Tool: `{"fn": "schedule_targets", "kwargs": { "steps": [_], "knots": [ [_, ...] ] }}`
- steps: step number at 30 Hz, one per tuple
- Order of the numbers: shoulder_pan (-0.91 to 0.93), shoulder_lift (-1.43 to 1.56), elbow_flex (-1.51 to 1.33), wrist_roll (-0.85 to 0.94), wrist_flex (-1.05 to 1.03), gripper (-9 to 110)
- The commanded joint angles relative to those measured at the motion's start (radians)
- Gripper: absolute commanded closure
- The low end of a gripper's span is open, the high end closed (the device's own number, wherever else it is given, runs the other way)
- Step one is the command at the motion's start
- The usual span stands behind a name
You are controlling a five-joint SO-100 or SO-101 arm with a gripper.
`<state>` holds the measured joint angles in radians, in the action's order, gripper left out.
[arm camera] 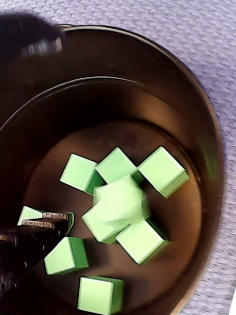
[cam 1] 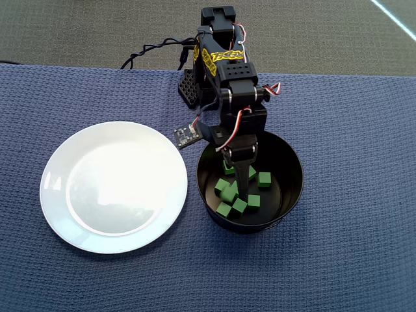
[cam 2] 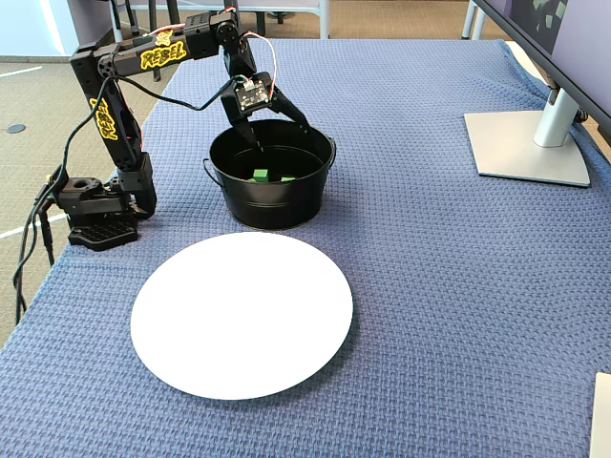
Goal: Pick up the green cubes from the white plate and place them in the black recipient
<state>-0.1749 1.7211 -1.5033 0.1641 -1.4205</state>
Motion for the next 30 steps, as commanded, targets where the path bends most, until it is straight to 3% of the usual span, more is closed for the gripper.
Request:
{"fn": "schedule_targets", "kwargs": {
  "steps": [1, 7, 13, 20, 23, 30],
  "knots": [
    [0.029, 0.084, 0.075, 0.031, -0.023, 57],
    [0.046, 0.147, 0.098, 0.051, -0.058, 56],
    [0.187, 0.336, 0.101, 0.078, -0.086, 57],
    [0.387, 0.676, -0.172, 0.175, 0.000, 59],
    [0.426, 0.831, -0.325, 0.193, 0.025, 63],
    [0.402, 1.150, -0.597, 0.163, -0.091, 84]
  ]
}}
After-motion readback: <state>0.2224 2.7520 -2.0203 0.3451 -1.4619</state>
